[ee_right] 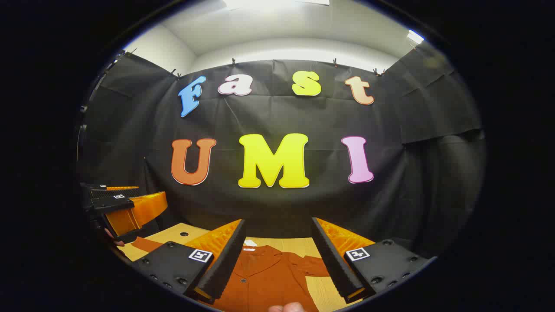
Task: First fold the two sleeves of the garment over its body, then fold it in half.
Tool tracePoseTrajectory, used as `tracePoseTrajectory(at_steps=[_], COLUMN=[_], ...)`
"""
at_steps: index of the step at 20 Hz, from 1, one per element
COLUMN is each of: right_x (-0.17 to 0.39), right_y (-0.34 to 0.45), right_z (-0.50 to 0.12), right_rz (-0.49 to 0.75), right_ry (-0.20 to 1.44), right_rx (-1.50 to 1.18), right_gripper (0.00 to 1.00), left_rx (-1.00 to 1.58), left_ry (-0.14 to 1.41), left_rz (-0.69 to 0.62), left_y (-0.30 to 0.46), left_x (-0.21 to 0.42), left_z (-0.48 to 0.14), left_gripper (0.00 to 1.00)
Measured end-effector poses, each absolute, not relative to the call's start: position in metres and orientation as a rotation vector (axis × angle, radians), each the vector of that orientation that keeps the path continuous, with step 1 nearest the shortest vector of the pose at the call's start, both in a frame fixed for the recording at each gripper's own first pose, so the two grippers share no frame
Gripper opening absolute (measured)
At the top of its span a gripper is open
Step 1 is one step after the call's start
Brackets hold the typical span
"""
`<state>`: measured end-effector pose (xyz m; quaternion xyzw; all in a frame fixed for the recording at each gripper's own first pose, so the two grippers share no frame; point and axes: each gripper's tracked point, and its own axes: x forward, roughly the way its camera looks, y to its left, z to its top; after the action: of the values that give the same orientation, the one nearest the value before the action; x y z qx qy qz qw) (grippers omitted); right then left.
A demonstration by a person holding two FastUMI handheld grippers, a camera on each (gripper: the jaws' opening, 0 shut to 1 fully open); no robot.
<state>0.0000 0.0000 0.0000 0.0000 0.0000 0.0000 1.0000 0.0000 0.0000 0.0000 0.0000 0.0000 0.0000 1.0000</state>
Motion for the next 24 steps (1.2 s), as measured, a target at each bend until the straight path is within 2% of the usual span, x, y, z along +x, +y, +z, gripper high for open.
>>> tracePoseTrajectory(at_steps=[18, 19, 20, 24], right_x=[-0.007, -0.007, -0.008, -0.010], right_y=[-0.014, -0.018, -0.020, -0.025], right_z=[-0.001, 0.000, 0.001, 0.003], right_rz=[-0.018, -0.025, -0.030, -0.041], right_ry=[0.016, 0.012, 0.009, 0.007], right_rx=[0.000, -0.009, -0.009, 0.010], right_gripper=[0.95, 0.92, 0.95, 0.95], left_rx=[-0.004, -0.004, -0.005, -0.003], left_ry=[-0.012, -0.012, -0.012, -0.015], left_rz=[0.027, 0.025, 0.023, 0.010], left_y=[-0.004, -0.004, -0.006, -0.012], left_x=[-0.007, -0.007, -0.007, -0.010], left_z=[0.003, 0.004, 0.004, 0.004], left_gripper=[0.98, 0.98, 0.98, 0.98])
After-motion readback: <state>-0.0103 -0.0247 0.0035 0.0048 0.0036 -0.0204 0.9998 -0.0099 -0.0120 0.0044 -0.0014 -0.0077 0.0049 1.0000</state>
